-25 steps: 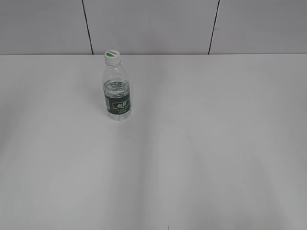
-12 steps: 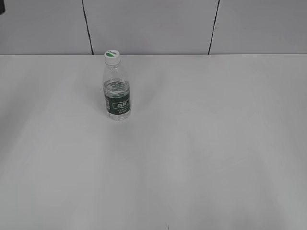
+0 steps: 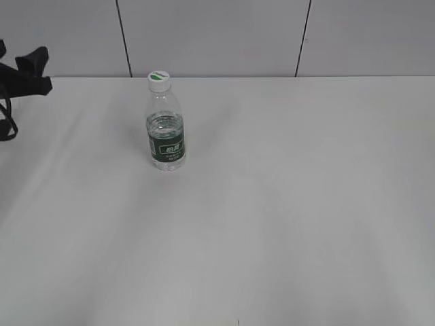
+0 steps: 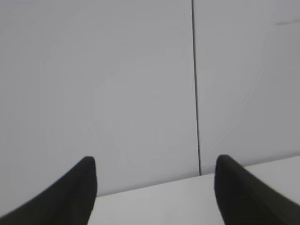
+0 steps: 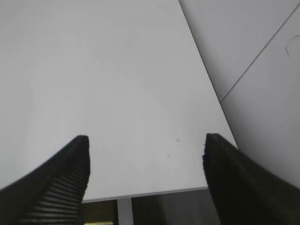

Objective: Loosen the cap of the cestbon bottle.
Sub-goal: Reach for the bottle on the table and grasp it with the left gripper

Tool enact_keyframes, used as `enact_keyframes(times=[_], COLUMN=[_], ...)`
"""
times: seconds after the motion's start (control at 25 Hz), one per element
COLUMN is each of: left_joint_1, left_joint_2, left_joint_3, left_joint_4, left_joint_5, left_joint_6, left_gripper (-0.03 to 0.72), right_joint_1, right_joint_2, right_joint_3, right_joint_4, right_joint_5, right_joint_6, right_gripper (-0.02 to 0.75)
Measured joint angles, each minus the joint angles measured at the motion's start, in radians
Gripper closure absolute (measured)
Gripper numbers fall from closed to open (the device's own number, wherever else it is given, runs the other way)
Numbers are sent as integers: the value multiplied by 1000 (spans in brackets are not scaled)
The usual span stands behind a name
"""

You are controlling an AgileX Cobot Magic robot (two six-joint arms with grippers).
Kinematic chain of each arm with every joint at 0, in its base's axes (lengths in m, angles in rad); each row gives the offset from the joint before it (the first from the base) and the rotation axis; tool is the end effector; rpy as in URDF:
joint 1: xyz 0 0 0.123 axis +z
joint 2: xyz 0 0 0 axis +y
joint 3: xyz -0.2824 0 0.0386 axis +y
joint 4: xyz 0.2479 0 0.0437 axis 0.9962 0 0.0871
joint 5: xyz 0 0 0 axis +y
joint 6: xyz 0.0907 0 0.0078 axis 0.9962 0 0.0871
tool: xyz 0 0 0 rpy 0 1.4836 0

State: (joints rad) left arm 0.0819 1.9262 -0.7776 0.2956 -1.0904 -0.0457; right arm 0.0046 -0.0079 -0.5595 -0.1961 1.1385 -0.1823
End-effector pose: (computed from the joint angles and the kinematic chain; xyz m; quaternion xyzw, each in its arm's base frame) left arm 0.3645 0.0063 0.1669 0.0969 0.6968 -0.0293 0.7101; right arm -0.0175 -0.0162 0.2882 -0.0687 0.8491 -0.1426 0.5039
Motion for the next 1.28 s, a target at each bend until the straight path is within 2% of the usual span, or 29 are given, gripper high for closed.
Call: enact_keyframes(times=[0.12, 0.28, 0.68, 0.88, 1.0, 1.28], left_joint_1=[32, 63, 51, -19, -51, -108], left_joint_2=[91, 170, 184, 184, 184, 185], left_joint_3=[0, 0, 0, 0, 1, 1], left_joint_4=[66, 236, 717, 763, 743, 698], left_joint_5=[-85, -98, -112, -114, -114, -114], left_joint_6=[-7, -11, -64, -65, -79, -197], left_gripper=[204, 204, 204, 204, 204, 181], right_joint_1=[0, 0, 0, 0, 0, 0], right_joint_2=[0, 0, 0, 0, 0, 0], right_joint_3=[0, 0, 0, 0, 0, 0], right_joint_4=[0, 0, 0, 0, 0, 0], right_joint_5=[0, 0, 0, 0, 0, 0], right_joint_6=[0, 0, 0, 0, 0, 0], right_gripper=[164, 164, 164, 164, 164, 164])
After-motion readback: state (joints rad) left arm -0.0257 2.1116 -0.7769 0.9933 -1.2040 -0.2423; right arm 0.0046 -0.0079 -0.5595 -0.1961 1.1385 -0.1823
